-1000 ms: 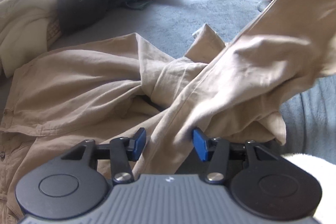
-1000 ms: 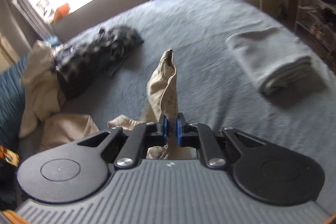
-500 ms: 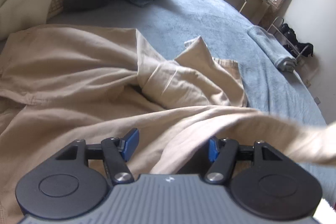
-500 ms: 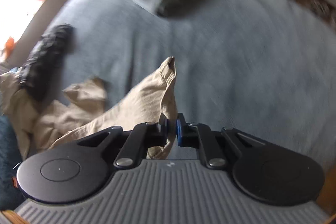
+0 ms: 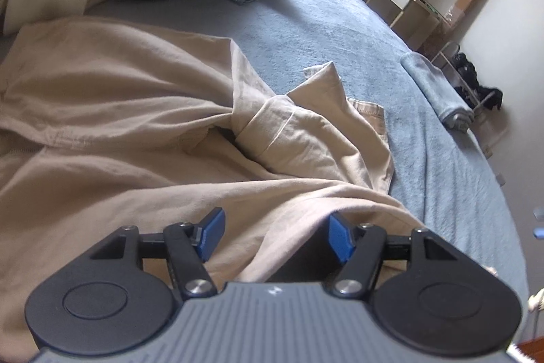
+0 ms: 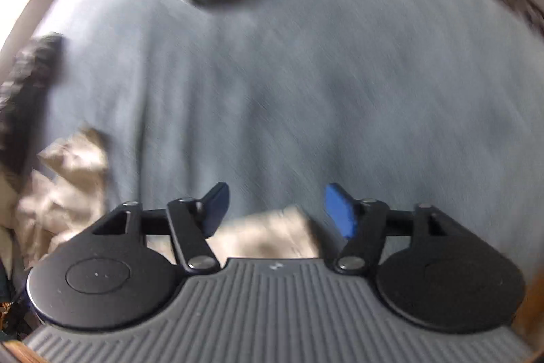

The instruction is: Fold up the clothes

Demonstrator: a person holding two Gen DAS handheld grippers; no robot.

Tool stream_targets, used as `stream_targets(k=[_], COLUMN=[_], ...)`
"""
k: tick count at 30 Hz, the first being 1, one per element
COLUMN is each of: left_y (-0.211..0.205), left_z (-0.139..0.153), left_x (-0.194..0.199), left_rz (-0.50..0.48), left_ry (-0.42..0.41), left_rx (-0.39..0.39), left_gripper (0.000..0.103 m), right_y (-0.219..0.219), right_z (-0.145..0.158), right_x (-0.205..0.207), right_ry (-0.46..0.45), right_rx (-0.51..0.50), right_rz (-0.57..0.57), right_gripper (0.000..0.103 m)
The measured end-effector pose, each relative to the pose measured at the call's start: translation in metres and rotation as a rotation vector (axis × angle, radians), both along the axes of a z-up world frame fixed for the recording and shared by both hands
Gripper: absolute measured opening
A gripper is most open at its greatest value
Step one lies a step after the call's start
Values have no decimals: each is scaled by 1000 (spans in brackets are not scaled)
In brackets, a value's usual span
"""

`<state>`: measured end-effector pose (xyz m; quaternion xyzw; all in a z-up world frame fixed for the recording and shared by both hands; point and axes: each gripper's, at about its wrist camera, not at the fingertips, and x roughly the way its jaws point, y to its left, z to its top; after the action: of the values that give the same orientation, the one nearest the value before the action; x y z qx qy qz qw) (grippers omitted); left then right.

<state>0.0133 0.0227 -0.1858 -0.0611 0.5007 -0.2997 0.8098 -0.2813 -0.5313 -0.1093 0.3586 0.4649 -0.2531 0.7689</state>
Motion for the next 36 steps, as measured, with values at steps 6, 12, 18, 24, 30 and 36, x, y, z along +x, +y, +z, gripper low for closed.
stream_targets(k=[6, 12, 18, 24, 30, 36], left_y=[9, 24, 22, 9, -6, -16], left_z=[4, 6, -6, -23, -25, -26], left_x=[7, 22, 43, 67, 87, 97], left_rz=[70, 172, 221, 267, 283, 280], left_ry=[46, 68, 51, 46, 7, -20], left_rx=[-32, -60, -12, 2, 22, 46], left_gripper=[68, 70, 70, 70, 70, 70], right_y=[48, 104, 122, 120, 84, 24], right_z=[-49, -97, -129, -125, -57, 41], right_x=[147, 285, 343, 339, 341, 350], right_ry=[-130, -175, -119, -118, -342, -543], right_rx=[164, 165, 128, 143, 110, -87], right_rz=[238, 389, 448, 506, 428, 341], right_gripper=[78, 78, 79, 15, 14, 14])
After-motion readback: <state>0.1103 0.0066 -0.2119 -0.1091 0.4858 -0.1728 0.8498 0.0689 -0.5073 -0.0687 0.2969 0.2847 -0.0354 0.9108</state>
